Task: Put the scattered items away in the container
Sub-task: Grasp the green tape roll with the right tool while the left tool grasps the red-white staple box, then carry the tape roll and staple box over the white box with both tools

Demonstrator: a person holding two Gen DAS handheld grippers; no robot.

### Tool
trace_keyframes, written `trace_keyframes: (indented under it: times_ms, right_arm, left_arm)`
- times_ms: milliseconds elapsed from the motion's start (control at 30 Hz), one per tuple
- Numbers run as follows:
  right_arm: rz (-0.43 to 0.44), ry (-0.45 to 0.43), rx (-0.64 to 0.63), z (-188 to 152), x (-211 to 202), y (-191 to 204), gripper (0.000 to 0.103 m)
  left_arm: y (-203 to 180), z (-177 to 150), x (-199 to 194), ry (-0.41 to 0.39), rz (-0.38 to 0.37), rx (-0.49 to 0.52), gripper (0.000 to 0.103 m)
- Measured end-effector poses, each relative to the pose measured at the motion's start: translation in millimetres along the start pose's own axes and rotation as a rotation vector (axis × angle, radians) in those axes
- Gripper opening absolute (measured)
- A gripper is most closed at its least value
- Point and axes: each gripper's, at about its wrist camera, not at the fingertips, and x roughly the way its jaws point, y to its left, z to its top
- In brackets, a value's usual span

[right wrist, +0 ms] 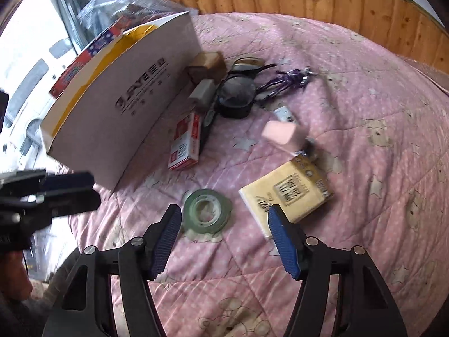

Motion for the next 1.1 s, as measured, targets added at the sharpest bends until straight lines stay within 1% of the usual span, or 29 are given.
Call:
trace_keyframes:
  times_ms: [67,100,133,200,233,300,333,367,400,467,500,600,667,733,800,833,867,900,967,1000,1100]
  right_arm:
    - [-0.024,0.028,-0.053,-4.3,19.4,16.7,0.065]
    - [-0.03,0.037,-0.072,-8.9,28.2,23.4,0.063]
    - [-0.036,0.032,-0.088,-9.0,34.9,28.9,0.059]
    - [-0.066,0.015,-0.106,-7.1,47.4,34.9,0.059]
    - [-0.066,0.016,-0.107,-5.4,54.3,35.4,0.058]
    - [-0.078,-0.029,-0.115,-3.4,57.2,34.3,0.059]
    - [-0.076,-0.026,-0.093,-1.5,58.2,30.7,0.055]
    - [-0.067,-0.043,-0.06,0.4,55.2,25.0,0.049]
    - [-0.039,-0.038,-0.033,1.1,54.4,19.5,0.049]
    - [-0.029,-0.036,-0.008,3.2,53.7,11.2,0.049]
    - [-0.009,-0.041,0.008,-0.3,51.2,8.6,0.049]
    - [0.013,-0.039,0.031,-3.0,48.0,4.1,0.049]
    - [0.034,-0.041,0.058,-5.7,46.3,-1.5,0.049]
    - [0.051,-0.041,0.087,-12.1,42.6,-0.3,0.049]
    - [0.059,-0.04,0.115,-14.3,42.0,-5.7,0.049]
    - [0.062,-0.042,0.125,-15.0,41.4,-7.6,0.049]
    - [0.065,-0.043,0.137,-14.9,42.0,-10.1,0.049]
    - [0.066,-0.043,0.151,-15.5,41.8,-11.7,0.049]
    - [0.056,-0.043,0.17,-17.0,40.6,-12.2,0.049]
    - [0.043,-0.052,0.176,-22.0,35.5,-9.6,0.049]
    - [0.047,-0.088,0.198,-20.3,28.2,-7.0,0.049]
  left_arm:
    - [2.3,4.6,4.8,0.011,-0.012,-0.002,0.041]
    - [0.9,7.7,5.8,0.009,-0.027,0.003,0.041]
    - [-1.1,10.3,5.9,0.0,-0.039,0.011,0.041]
    - [-6.0,16.6,8.2,-0.005,-0.083,0.021,0.041]
    - [-7.5,20.4,11.6,-0.005,-0.089,0.016,0.041]
    - [-8.1,28.3,20.6,0.003,-0.097,-0.011,0.045]
    - [-7.2,31.8,24.9,0.002,-0.101,-0.027,0.048]
    - [-6.5,34.6,30.2,0.005,-0.093,-0.04,0.049]
    - [-7.1,37.7,37.5,0.019,-0.086,-0.049,0.049]
    - [-6.8,42.3,52.1,0.045,-0.079,-0.062,0.049]
    - [-6.6,44.3,59.3,0.051,-0.069,-0.067,0.05]
    - [-5.1,49.8,82.3,0.07,-0.034,-0.085,0.051]
    - [-1.2,52.9,98.1,0.085,0.013,-0.108,0.052]
    - [2.0,56.5,109.1,0.082,0.05,-0.118,0.052]
    - [2.1,58.8,109.6,0.047,0.06,-0.109,0.051]
    - [1.7,60.3,110.2,0.046,0.062,-0.102,0.051]
    - [2.3,61.3,109.3,0.037,0.063,-0.098,0.048]
    - [3.7,61.7,107.7,0.025,0.06,-0.097,0.035]
    - [6.1,60.5,106.8,0.021,0.06,-0.075,0.021]
    - [7.6,58.0,103.4,0.014,0.062,-0.069,0.019]
    - [10.6,45.6,89.0,-0.013,0.051,-0.056,0.016]
